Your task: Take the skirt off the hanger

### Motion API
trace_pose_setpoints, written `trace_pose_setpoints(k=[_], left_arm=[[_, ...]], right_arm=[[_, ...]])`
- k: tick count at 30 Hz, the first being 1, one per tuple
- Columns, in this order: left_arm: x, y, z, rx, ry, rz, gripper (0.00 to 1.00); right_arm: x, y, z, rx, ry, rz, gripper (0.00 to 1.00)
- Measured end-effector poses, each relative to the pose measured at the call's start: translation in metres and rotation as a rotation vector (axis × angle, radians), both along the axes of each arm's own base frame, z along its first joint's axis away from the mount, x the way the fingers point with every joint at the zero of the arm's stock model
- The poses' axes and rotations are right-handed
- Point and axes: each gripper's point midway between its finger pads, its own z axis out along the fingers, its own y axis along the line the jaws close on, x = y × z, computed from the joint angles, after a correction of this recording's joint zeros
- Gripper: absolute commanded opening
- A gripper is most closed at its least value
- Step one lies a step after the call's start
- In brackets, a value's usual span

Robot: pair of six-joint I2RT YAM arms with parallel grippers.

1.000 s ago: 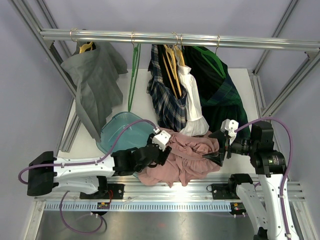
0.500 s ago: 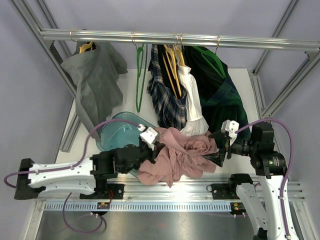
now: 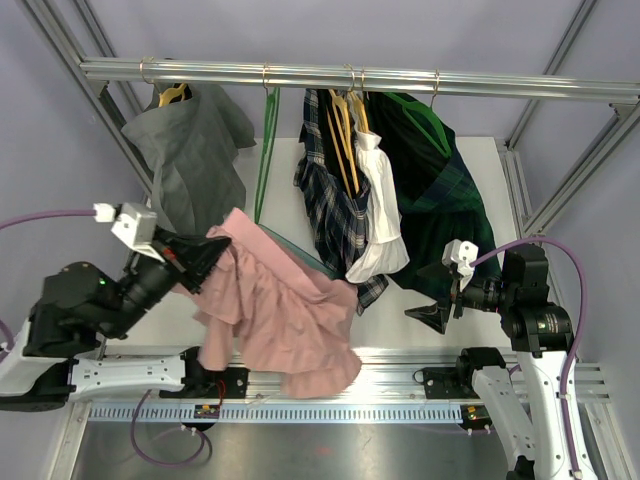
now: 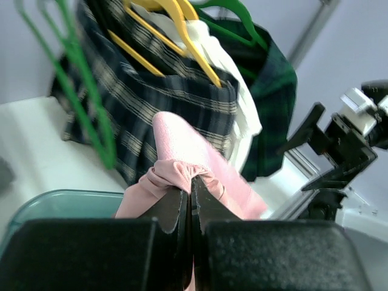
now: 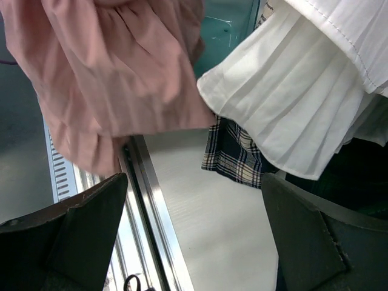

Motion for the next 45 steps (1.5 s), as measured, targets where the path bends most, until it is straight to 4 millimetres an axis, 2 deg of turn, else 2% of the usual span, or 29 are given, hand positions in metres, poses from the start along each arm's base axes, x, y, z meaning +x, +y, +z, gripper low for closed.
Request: trace_pose_setpoints(k=[4,10,20,25,29,34,42,45], left_arm=[[0.004,0.031,0.018,0.018,-0.023,0.066,0.0],[0.017,0.05,0.039,0.1,-0.085,0.171,0.0],[0.046,0.064,0.08,0.165,-0.223,0.43,0.0],[0.052,0.058,0.076,0.174,-0.231,0.473,0.0],[0.055,0.042,0.049,0.224,-0.219,0.47,0.0],[0.058,0.02,-0.006,0.288,-0.173,0.444,0.0],[0.07,-0.004,-0.12,0.286,0.023,0.407,0.0],[0.067,-0.008,-0.162,0.25,0.118,0.388,0.0]], right_arm=[[0.001,0.0,0.001,0.001,-0.003,-0.001,0.99],[0.001,0.0,0.001,0.001,-0.003,-0.002,0.99],[0.001,-0.001,0.0,0.0,0.004,-0.009,0.99],[0.001,-0.001,0.0,0.001,0.007,-0.01,0.99],[0.001,0.0,0.0,0.002,0.01,-0.011,1.0],[0.001,0.0,0.0,0.002,0.01,-0.011,0.99],[0.001,-0.001,0.0,0.002,0.01,-0.011,1.0],[0.001,-0.001,0.0,0.002,0.01,-0.011,1.0]])
